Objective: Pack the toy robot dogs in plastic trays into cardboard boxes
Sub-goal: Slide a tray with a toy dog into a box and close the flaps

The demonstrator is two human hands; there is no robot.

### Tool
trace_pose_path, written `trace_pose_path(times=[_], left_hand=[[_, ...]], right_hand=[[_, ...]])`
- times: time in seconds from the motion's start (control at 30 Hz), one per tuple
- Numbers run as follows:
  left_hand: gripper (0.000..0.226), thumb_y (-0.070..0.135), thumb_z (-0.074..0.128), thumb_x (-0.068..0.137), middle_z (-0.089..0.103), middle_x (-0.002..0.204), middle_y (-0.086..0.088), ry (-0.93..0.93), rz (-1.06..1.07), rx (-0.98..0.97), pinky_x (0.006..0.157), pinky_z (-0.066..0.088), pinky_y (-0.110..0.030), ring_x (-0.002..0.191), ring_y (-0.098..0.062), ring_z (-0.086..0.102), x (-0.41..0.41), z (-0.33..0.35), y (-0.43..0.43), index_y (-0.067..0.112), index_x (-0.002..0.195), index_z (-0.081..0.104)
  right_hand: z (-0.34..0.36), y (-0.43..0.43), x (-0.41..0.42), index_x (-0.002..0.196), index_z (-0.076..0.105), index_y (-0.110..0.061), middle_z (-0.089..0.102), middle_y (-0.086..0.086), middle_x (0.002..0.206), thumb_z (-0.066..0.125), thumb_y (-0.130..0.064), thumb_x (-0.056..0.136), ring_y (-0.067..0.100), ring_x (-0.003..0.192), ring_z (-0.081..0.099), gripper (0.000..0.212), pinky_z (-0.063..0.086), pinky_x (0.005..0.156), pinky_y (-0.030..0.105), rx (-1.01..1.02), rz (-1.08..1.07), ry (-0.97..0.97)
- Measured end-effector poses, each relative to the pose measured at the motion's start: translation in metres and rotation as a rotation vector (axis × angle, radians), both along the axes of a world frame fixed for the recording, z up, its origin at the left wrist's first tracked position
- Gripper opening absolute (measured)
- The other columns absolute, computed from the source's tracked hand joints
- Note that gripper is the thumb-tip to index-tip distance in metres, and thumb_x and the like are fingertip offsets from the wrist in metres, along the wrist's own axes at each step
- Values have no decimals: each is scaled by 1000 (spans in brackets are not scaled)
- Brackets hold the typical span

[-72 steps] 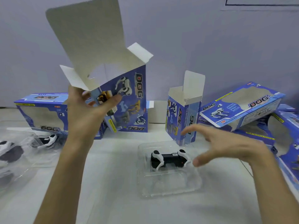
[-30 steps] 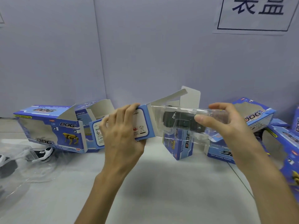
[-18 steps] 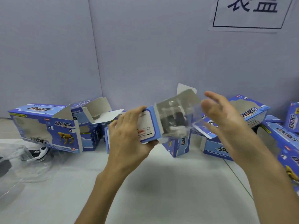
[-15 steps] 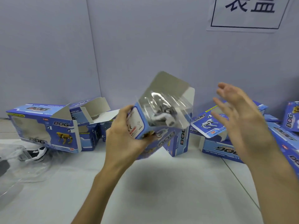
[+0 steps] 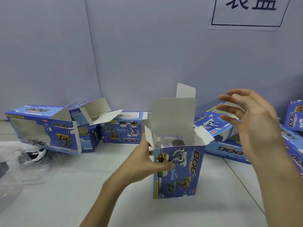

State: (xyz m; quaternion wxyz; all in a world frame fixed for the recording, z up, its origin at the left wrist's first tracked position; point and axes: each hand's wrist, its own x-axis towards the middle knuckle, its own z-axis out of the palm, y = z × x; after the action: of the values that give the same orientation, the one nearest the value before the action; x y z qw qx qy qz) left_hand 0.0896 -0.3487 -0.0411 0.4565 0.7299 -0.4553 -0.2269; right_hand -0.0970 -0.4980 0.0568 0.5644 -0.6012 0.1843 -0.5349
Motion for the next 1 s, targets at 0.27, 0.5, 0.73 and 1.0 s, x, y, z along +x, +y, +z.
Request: trace_pose_path(times=[0.27,0.5,0.73,1.0], left_hand=[[73,43,84,74,71,113,18,-32,-148,72,85,57,-23,107,-6,66,-6,2,-3,21,135,51],[96,65,77,56,45,131,26,-114,-136,116,82,42,-11,116,6,50,7,21,16,51,134,24],[55,62,71,66,59,115,27,-324,-10,-229,88,50,-16,113,7,57,7,44,29,42,116,58],[39,37,63,93,54,139,22,-505,34,-288,110,40,-24,132,10,41,-10,30,15,32,132,62]], right_hand=[[2,29,12,95,75,-34,72,-19,101,52,-21,94,2,101,64,27,48,86,19,-626,148,419],[-14,33,27,98,72,-40,57,-24,109,44,-19,101,2,104,53,35,50,89,32,-713,248,1073],[-15,30,28,94,71,-42,58,-25,111,45,-19,100,2,105,54,36,49,84,27,-683,289,1061],[-18,26,30,92,68,-46,59,-26,103,46,-21,101,-3,97,55,35,45,71,22,-676,312,1041]])
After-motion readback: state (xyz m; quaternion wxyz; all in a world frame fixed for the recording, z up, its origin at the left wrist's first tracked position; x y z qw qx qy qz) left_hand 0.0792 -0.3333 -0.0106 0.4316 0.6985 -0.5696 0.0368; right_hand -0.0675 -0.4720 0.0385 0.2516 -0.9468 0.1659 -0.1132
